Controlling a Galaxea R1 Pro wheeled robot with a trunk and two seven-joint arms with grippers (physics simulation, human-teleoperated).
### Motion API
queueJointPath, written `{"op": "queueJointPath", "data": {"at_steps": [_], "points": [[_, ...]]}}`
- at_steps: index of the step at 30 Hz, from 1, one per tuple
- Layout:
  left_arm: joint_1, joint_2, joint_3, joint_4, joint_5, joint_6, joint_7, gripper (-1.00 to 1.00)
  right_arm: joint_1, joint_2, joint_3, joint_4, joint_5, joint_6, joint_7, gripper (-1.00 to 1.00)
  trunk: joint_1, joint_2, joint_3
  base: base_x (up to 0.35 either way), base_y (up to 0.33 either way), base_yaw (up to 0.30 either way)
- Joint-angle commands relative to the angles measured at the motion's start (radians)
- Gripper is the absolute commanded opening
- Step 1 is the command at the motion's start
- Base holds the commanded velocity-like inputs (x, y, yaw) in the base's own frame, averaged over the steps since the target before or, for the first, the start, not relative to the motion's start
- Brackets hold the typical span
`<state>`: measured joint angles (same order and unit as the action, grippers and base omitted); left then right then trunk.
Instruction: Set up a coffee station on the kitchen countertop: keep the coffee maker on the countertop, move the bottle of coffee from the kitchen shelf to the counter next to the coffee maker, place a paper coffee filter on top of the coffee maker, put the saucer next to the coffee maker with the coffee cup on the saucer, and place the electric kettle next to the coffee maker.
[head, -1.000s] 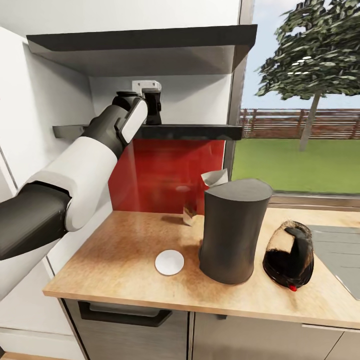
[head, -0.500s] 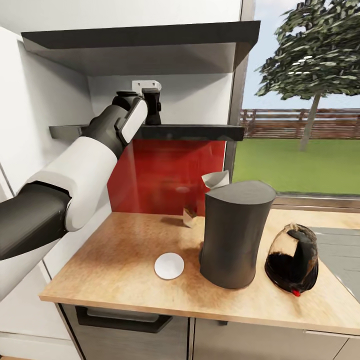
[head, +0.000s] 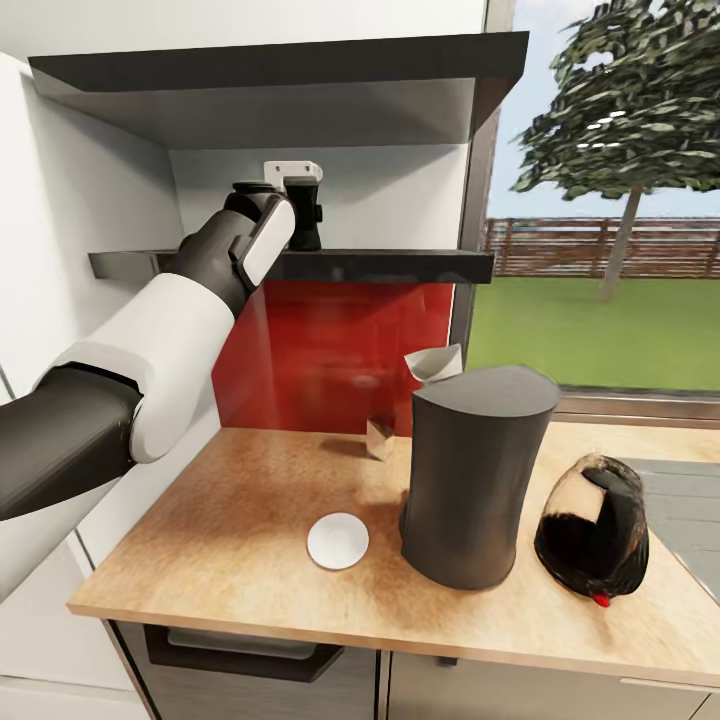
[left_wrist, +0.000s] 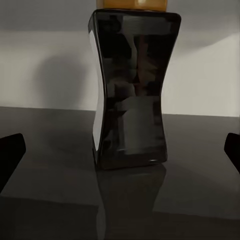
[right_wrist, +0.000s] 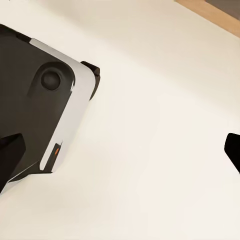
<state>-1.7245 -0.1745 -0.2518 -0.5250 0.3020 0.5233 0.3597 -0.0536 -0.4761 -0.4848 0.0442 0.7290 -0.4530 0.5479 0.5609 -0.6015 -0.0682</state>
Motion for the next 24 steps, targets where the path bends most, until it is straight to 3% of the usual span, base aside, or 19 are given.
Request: {"op": "queueJointPath", "data": {"at_steps": [1, 16, 24], "points": [[-0.002, 0.0, -0.003, 0.0, 0.009, 0.002, 0.008, 1.0, -0.002, -0.001, -0.008, 0.003, 0.006, -0.004, 0.001, 1.0, 0.0, -0.002, -0.002, 0.009, 0.0, 0.0], [-0.002, 0.0, -0.008, -0.001, 0.009, 0.019, 0.008, 1.0, -0.002, -0.001, -0.008, 0.003, 0.006, -0.004, 0.001, 1.0, 0.0, -0.002, -0.002, 0.002, 0.0, 0.0], [-0.002, 0.0, -0.009, -0.001, 0.009, 0.024, 0.008, 1.0, -0.002, -0.001, -0.008, 0.003, 0.006, -0.004, 0.001, 1.0, -0.03, 0.054, 0.023, 0.0, 0.0, 0.0]]}}
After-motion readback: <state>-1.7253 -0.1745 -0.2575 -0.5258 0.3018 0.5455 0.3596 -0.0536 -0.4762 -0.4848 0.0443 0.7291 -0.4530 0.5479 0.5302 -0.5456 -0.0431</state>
